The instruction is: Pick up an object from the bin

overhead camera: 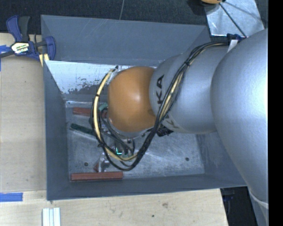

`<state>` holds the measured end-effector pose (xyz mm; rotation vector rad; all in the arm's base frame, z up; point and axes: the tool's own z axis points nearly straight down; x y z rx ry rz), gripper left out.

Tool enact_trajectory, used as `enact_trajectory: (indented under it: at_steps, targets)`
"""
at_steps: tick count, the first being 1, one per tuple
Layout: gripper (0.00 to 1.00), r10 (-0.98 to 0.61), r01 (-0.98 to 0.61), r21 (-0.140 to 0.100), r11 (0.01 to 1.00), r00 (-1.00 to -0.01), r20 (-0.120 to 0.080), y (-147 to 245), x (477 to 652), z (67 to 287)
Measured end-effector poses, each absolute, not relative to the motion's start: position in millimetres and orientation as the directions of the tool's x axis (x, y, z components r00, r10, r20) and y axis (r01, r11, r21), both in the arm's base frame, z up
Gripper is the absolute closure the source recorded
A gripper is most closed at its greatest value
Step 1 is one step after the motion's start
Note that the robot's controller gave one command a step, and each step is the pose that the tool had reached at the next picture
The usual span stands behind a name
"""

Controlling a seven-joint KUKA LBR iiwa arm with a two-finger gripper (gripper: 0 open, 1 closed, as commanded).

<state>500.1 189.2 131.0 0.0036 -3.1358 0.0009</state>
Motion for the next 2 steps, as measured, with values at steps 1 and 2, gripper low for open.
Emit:
enact_trajectory:
  at_steps: [1,2]
  targets:
    - [0.0,0.0,0.0,0.001,1.0,-1.0,-0.001,188.6,502.3,134.6]
    - [1.0,0.012,0.012,0.007,1.0,-1.0,-0.022,192.0,544.5,76.6]
